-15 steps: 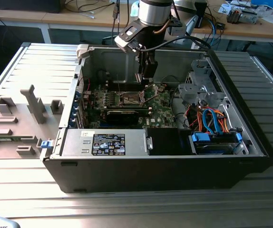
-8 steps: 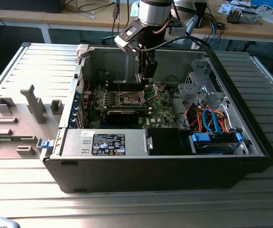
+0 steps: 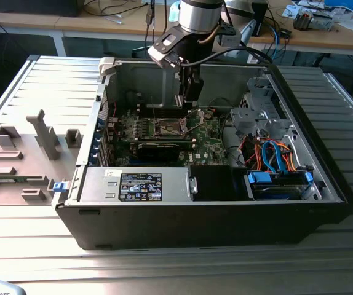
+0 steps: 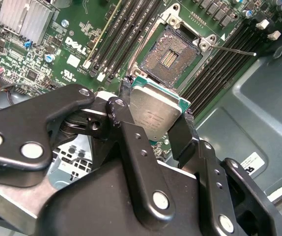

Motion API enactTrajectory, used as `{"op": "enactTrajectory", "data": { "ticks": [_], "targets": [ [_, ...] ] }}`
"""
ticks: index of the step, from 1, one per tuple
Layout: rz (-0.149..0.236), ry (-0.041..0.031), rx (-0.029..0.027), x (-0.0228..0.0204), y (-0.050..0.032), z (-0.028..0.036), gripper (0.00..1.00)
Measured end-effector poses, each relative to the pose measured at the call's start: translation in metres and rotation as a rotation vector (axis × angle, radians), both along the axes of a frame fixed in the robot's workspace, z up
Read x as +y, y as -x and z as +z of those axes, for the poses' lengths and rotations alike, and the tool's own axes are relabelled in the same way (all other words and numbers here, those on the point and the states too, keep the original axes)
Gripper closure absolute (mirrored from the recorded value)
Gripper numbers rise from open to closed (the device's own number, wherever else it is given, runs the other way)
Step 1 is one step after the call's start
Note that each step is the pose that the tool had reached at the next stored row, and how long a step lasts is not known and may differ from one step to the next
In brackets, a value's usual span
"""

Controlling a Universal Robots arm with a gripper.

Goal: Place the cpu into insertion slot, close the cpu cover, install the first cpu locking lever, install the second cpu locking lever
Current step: 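Place the cpu into insertion slot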

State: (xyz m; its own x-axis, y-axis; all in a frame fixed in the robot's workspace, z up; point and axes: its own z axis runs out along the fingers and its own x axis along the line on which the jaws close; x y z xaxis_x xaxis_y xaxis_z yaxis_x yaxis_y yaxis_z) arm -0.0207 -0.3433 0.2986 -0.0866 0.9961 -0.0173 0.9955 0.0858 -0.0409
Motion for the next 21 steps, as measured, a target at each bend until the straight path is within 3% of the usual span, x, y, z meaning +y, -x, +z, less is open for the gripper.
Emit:
{"op": "enactTrajectory", "data": {
  "ticks": [21],
  "targets": [
    [-0.014,0.0,0.0,0.0,0.0,-0.0001,0.46]
  ]
}}
